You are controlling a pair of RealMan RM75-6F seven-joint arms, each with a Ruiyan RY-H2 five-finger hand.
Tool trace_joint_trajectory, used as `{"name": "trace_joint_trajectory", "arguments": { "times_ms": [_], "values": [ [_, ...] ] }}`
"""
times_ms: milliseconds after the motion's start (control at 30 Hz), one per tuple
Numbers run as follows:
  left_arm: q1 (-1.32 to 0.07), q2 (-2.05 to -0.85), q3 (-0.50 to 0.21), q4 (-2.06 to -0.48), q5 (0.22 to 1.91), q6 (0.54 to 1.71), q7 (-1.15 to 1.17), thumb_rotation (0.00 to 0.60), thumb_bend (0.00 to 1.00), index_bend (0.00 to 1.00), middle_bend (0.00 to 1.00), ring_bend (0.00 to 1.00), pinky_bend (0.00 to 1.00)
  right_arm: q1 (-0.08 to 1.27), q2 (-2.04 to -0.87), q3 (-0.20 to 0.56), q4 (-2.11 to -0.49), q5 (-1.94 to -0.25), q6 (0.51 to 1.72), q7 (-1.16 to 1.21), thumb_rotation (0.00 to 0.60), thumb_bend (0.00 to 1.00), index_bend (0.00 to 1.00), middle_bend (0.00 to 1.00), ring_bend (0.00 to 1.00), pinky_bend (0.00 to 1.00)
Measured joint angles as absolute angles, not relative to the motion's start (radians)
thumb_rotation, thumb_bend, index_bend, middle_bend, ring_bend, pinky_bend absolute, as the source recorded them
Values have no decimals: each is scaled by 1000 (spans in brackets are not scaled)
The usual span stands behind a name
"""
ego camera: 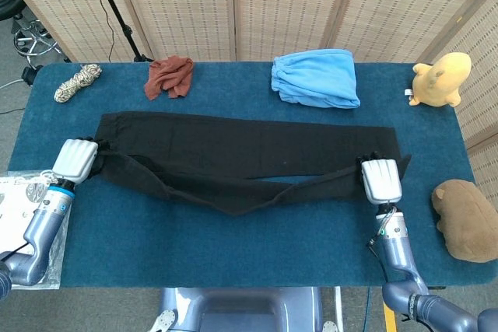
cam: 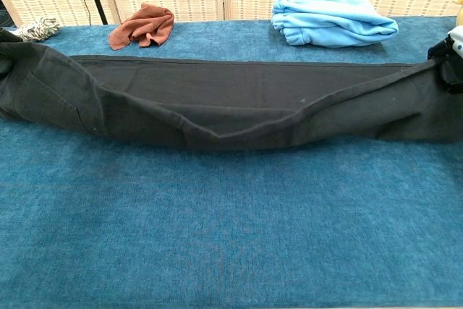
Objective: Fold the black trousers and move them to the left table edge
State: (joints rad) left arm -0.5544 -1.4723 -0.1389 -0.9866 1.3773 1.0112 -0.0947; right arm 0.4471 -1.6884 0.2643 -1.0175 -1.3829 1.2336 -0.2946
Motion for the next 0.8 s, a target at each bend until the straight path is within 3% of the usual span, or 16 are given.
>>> {"name": "trace_joint_trajectory", "arguments": {
  "times_ms": [467, 800],
  "values": [
    [-602, -1443, -225, -1052, 1134, 866, 76, 600, 576, 639, 528, 473, 502, 516, -1687, 294, -913, -1308, 1154, -304, 600, 704, 643, 583, 430, 619],
    [-641, -1458, -239, -1029, 1079, 822, 125, 600, 571, 639, 529, 473, 502, 562, -1726, 298, -802, -1264, 1092, -293, 600, 704, 643, 583, 430, 619]
  ]
}}
